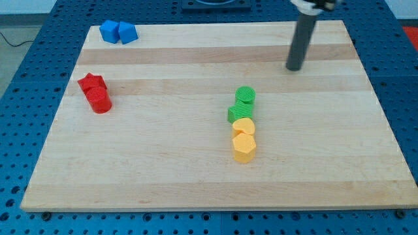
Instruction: Separate the red star and red circle
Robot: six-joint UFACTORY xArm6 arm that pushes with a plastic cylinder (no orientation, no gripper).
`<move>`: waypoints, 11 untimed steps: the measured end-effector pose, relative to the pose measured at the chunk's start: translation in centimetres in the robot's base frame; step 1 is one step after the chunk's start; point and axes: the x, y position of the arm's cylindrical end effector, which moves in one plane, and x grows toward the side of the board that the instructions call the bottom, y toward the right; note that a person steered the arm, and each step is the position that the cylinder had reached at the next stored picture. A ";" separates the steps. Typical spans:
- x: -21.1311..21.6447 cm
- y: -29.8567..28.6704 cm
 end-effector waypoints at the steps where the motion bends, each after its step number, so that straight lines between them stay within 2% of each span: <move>1: 1.0 -8.1; 2: 6.6 -13.7; 3: 12.6 -15.9; 4: 16.7 -23.2; 5: 17.4 -33.5; 6: 13.9 -40.9; 7: 10.7 -43.9; 8: 9.2 -40.1; 10: 8.9 -27.9; 11: 8.9 -30.6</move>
